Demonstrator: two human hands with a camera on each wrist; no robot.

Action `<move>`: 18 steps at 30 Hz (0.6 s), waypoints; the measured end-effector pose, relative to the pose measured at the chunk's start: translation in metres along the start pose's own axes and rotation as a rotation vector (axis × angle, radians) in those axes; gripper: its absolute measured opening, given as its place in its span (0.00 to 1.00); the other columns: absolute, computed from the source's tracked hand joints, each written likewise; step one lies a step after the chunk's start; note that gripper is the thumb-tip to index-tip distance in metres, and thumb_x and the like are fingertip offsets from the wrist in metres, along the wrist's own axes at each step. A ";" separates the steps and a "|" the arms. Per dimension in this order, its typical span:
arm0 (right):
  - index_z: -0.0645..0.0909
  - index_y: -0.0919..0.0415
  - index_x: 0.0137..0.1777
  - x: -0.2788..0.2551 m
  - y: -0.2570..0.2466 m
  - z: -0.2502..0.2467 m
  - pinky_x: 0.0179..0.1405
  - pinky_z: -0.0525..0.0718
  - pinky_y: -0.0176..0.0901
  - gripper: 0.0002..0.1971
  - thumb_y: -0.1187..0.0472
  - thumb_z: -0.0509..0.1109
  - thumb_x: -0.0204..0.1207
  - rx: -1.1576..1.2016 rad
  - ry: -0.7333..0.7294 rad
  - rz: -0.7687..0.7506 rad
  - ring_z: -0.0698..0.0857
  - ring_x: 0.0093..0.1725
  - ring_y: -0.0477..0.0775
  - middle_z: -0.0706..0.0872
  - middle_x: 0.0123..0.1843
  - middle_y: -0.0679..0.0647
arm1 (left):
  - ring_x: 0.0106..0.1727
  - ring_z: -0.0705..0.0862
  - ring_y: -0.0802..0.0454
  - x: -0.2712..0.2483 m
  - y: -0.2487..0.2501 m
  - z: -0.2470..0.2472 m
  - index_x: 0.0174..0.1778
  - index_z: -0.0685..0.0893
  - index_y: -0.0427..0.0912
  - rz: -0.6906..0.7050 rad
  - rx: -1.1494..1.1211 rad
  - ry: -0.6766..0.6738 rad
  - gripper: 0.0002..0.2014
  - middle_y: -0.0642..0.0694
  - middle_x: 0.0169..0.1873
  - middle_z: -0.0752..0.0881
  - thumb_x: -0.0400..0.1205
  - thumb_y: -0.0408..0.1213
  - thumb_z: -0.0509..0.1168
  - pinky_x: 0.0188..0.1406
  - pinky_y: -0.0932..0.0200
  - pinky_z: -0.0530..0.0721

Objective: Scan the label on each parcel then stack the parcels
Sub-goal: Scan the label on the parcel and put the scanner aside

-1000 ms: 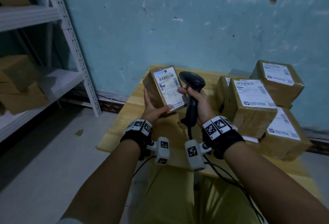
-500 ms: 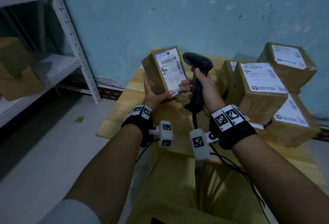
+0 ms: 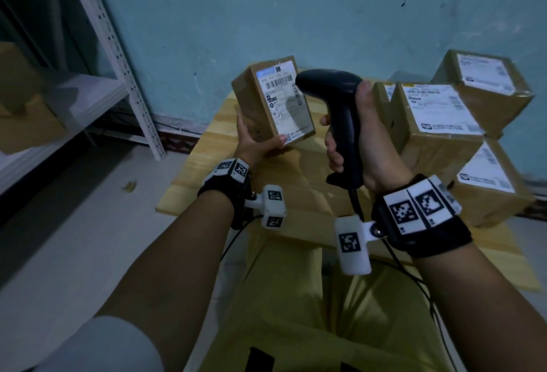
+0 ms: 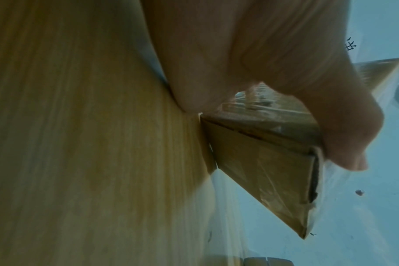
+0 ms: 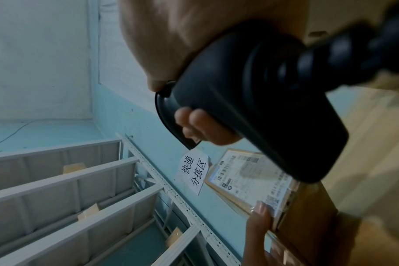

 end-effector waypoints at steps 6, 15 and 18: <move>0.75 0.61 0.40 -0.006 -0.005 0.002 0.15 0.68 0.32 0.34 0.29 0.45 0.71 -0.073 -0.044 -0.027 0.70 0.13 0.48 0.74 0.19 0.52 | 0.78 0.66 0.41 0.004 -0.004 -0.003 0.81 0.35 0.57 -0.017 0.032 -0.016 0.82 0.41 0.80 0.62 0.37 0.58 0.84 0.75 0.33 0.68; 0.75 0.61 0.42 -0.012 -0.006 0.003 0.16 0.69 0.33 0.33 0.30 0.45 0.72 -0.091 -0.071 -0.026 0.71 0.13 0.49 0.75 0.19 0.53 | 0.77 0.68 0.40 0.001 -0.002 -0.001 0.81 0.35 0.55 -0.016 -0.015 -0.010 0.81 0.40 0.79 0.65 0.39 0.54 0.84 0.73 0.32 0.69; 0.75 0.61 0.41 -0.013 -0.008 0.004 0.16 0.69 0.32 0.33 0.30 0.46 0.70 -0.090 -0.064 -0.026 0.70 0.13 0.49 0.74 0.19 0.54 | 0.76 0.69 0.40 0.005 -0.005 -0.002 0.81 0.35 0.56 -0.027 -0.031 -0.011 0.80 0.40 0.78 0.67 0.40 0.52 0.84 0.72 0.31 0.71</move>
Point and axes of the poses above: each hand's wrist, its own x-axis towards the middle knuckle, its own z-axis out of the palm, y = z × x, the point moved 5 cm from there along x, towards the middle knuckle
